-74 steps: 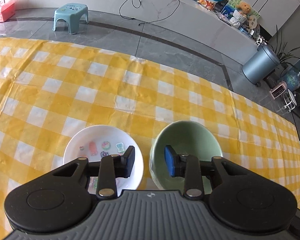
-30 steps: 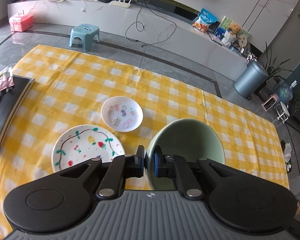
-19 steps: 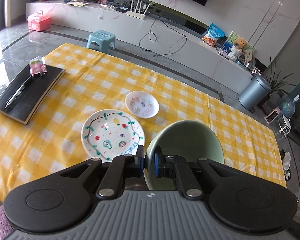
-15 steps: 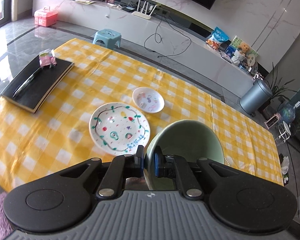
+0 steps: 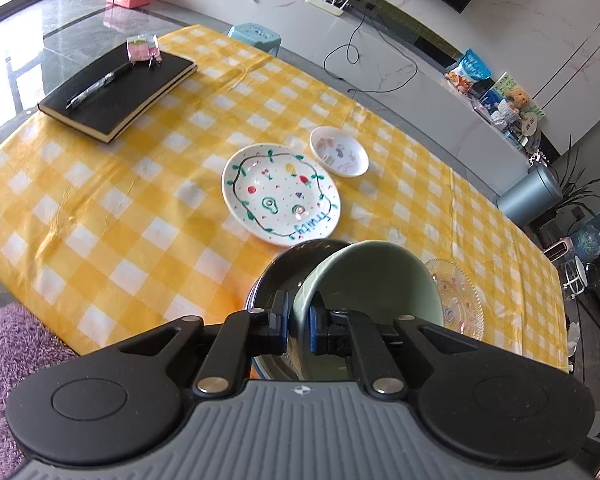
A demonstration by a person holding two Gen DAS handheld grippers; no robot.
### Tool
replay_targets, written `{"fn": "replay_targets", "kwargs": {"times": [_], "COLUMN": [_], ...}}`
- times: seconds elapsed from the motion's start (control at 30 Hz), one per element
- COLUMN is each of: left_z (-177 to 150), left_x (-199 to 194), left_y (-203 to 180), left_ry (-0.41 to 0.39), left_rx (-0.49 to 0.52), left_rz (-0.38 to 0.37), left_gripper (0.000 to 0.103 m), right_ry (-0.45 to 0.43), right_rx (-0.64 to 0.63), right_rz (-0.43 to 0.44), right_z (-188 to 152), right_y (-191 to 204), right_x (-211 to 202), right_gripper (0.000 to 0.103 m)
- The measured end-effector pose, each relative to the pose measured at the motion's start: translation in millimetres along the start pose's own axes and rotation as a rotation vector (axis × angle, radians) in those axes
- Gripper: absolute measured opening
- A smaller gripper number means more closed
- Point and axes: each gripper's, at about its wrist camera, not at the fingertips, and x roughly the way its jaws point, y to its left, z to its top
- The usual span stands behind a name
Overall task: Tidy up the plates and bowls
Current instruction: 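Lift the green bowl and lower it into the nested steel bowls, then close both grippers on the rim of the stacked green and steel bowls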
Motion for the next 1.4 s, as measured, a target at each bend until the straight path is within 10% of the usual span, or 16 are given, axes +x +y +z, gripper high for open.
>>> {"fn": "replay_targets", "kwargs": {"times": [1.4], "left_z": [-0.9], "left_x": [24.8], "left_y": [0.7], "left_ry": [-0.008], "left_rx": [0.098], "left_rz": [0.002], "left_gripper": [0.011], "right_ry": [0.015], "right_rx": [-0.251], "right_rz": [-0.185], "right_z": [6.6], "right_y": [18.0], "right_x": [35.7], "right_gripper": [0.010]}}
